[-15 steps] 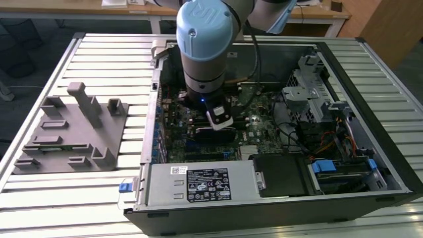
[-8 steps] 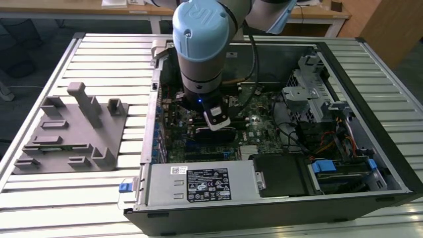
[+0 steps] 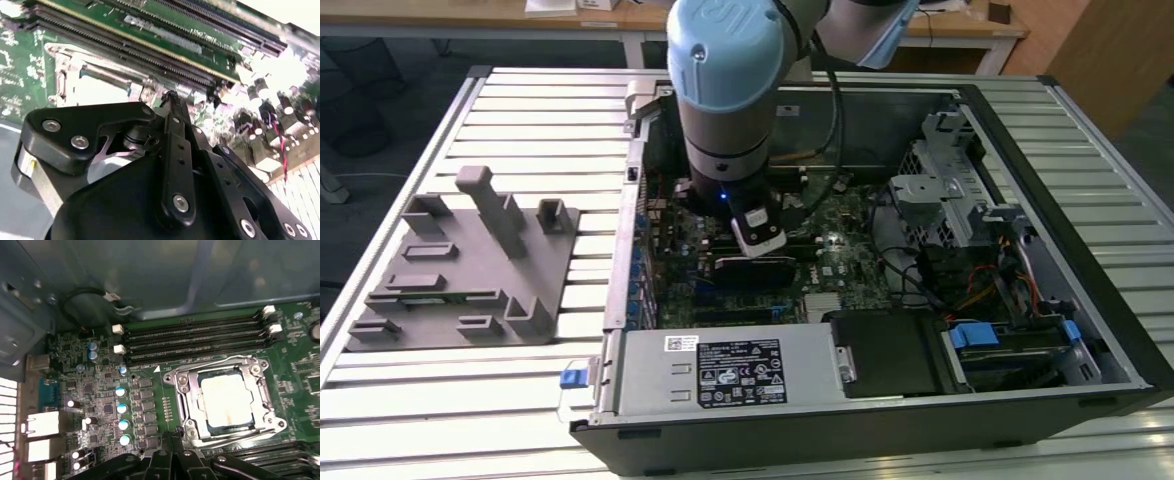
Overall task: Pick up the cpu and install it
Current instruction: 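Install the second cpu locking lever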
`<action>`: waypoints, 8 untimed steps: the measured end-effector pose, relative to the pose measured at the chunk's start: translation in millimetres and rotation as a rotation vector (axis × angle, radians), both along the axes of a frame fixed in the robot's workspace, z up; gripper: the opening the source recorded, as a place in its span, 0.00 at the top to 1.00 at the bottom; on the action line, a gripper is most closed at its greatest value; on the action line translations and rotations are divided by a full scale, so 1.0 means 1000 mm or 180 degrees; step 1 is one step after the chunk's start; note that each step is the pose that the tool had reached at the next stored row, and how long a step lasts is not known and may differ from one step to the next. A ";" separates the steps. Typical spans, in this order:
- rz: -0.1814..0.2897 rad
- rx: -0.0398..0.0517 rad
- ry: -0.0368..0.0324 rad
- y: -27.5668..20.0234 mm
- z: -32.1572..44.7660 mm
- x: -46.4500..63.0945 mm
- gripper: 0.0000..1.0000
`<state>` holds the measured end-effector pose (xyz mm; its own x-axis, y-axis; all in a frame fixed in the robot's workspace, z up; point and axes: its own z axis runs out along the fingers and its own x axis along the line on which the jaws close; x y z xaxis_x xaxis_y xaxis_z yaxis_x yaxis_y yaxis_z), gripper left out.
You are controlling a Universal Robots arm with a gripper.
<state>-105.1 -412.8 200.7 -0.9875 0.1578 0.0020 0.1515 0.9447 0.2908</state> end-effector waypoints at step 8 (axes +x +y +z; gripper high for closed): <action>-0.0005 -0.0001 0.0001 0.0000 0.0284 0.000 0.89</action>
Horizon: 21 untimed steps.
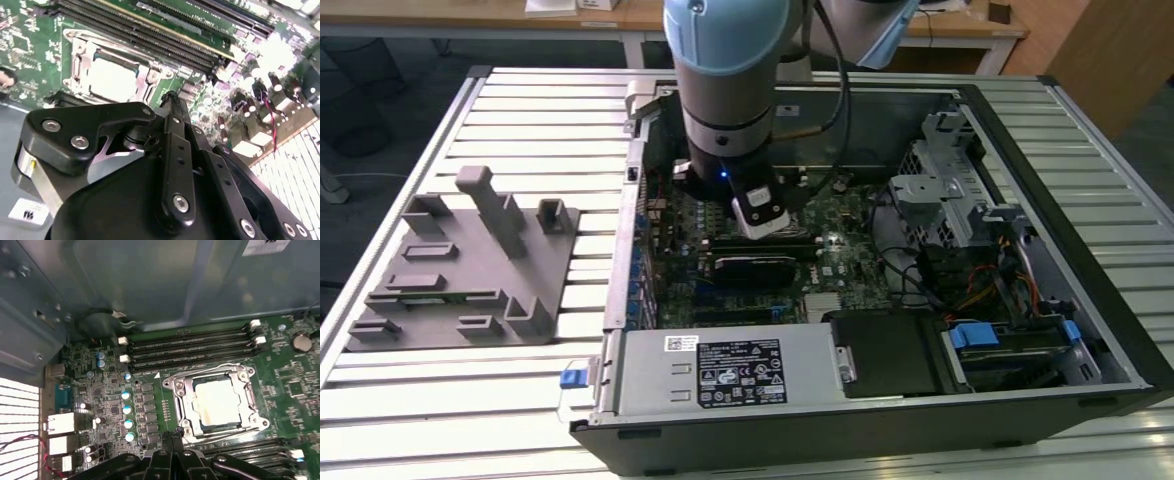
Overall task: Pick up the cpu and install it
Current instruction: 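Install the second cpu locking lever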
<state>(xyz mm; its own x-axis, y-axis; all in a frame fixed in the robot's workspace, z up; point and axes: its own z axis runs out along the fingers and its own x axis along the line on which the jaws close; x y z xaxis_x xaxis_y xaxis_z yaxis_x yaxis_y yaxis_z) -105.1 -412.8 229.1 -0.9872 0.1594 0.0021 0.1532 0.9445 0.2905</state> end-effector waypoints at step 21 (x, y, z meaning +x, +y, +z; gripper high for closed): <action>-0.0190 -0.0202 0.0000 0.0159 0.0025 0.027 0.89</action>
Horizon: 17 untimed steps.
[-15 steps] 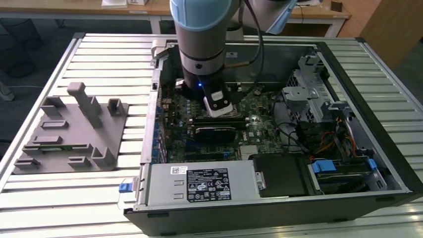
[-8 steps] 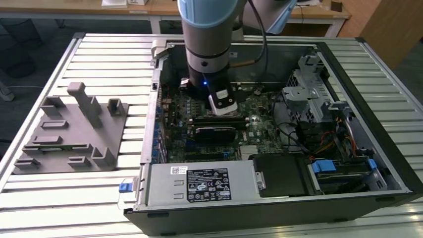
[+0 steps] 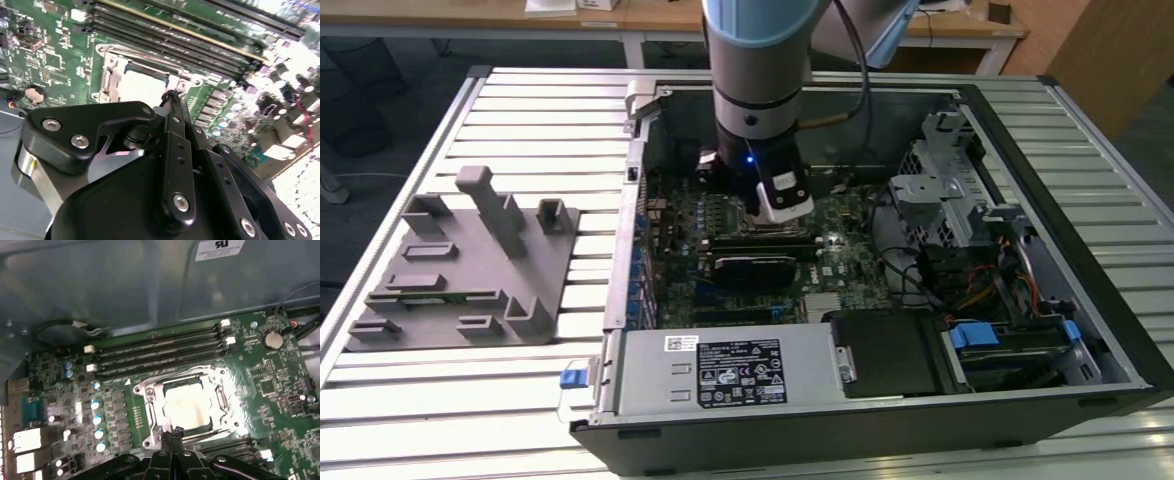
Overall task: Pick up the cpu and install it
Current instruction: 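Install the second cpu locking lever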
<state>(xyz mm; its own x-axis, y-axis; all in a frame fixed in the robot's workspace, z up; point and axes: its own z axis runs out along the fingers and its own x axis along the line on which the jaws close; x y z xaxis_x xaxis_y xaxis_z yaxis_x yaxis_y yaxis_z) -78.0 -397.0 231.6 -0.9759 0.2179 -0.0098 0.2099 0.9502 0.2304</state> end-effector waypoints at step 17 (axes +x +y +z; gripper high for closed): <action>0.0001 -0.0150 0.0004 0.0179 -0.0062 0.022 0.89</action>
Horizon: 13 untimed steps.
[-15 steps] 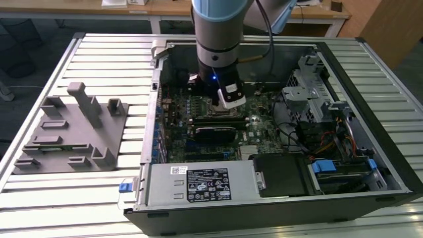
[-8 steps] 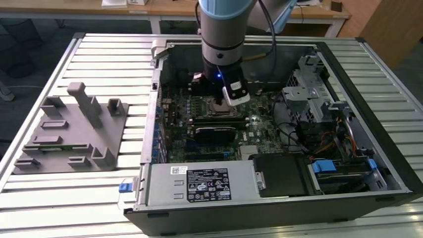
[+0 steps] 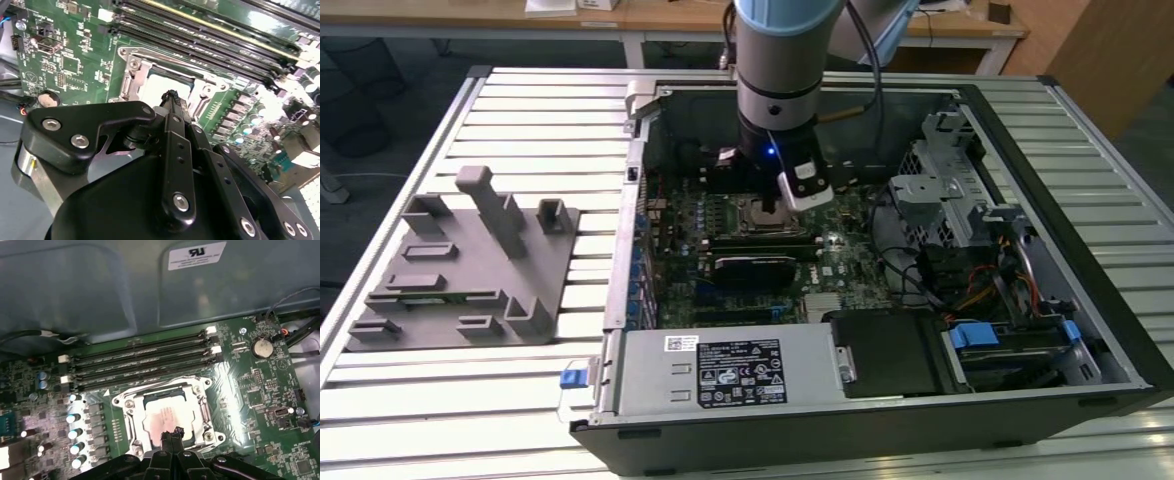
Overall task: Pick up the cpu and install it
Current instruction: 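Install the second cpu locking lever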
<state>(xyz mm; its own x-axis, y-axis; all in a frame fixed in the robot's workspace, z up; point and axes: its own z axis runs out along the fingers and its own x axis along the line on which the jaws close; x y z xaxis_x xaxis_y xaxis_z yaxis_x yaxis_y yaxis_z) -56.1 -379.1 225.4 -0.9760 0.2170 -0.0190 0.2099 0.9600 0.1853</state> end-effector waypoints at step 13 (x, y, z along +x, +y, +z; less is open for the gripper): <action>0.0000 -0.0018 0.0005 0.0063 -0.0005 0.008 0.89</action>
